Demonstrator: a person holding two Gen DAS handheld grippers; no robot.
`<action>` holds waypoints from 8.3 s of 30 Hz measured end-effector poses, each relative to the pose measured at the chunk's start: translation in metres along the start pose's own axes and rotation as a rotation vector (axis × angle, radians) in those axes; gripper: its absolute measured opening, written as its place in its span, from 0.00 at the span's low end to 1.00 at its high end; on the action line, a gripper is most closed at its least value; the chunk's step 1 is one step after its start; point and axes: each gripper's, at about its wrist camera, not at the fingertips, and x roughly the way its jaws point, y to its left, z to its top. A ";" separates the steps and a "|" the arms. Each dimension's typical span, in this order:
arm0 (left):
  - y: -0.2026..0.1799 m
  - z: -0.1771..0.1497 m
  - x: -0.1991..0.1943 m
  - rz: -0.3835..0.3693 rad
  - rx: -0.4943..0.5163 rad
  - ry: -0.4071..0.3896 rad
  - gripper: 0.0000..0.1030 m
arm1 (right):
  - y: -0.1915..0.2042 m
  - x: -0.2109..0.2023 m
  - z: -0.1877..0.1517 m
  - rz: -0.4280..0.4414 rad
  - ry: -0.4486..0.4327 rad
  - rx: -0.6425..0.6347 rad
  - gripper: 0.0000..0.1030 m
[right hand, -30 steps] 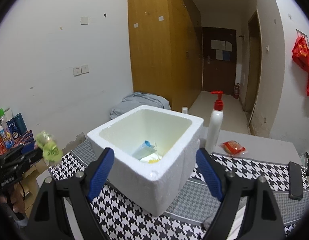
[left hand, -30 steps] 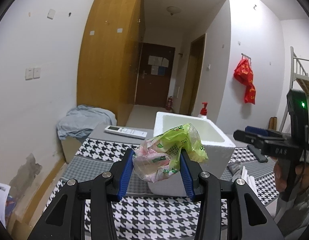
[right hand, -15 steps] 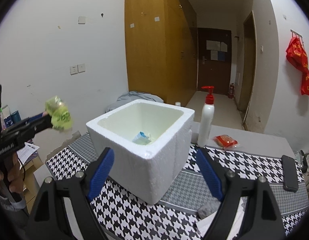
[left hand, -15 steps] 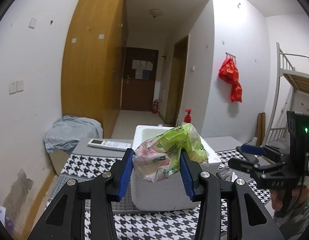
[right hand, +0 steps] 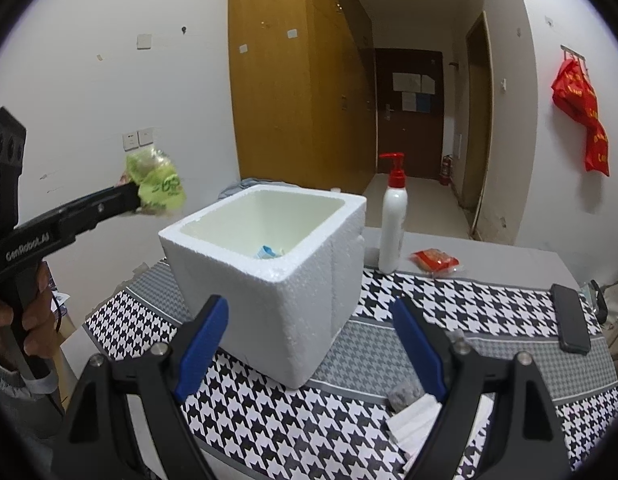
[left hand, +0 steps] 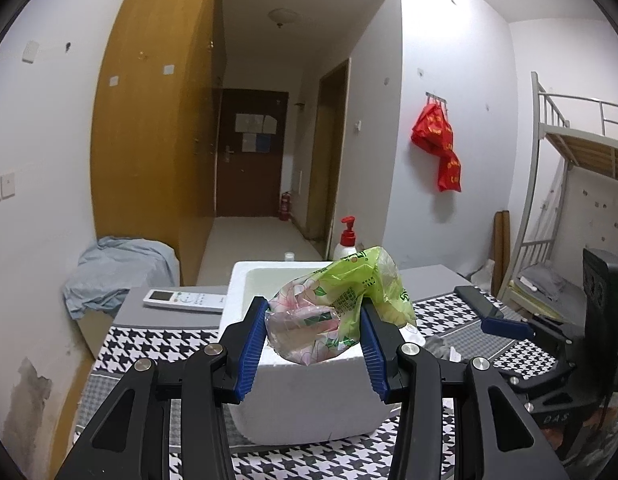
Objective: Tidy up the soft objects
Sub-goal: 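Move the snack bag over the foam box with the left gripper while the right gripper withdraws, then lower the snack bag into the foam box and open the left gripper, then move both grippers away from the foam box toward the white tissues, then close the left gripper on the folded white tissues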
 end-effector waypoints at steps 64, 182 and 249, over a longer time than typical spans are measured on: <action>-0.007 0.024 0.059 -0.014 0.023 0.079 0.97 | -0.033 -0.016 -0.034 -0.146 0.034 0.130 0.85; -0.218 -0.130 0.148 -0.210 0.144 0.436 0.58 | -0.177 -0.084 -0.144 -0.172 0.032 0.291 0.89; -0.125 -0.122 0.098 -0.075 -0.006 0.328 0.54 | -0.127 -0.008 -0.081 -0.118 0.139 0.170 0.89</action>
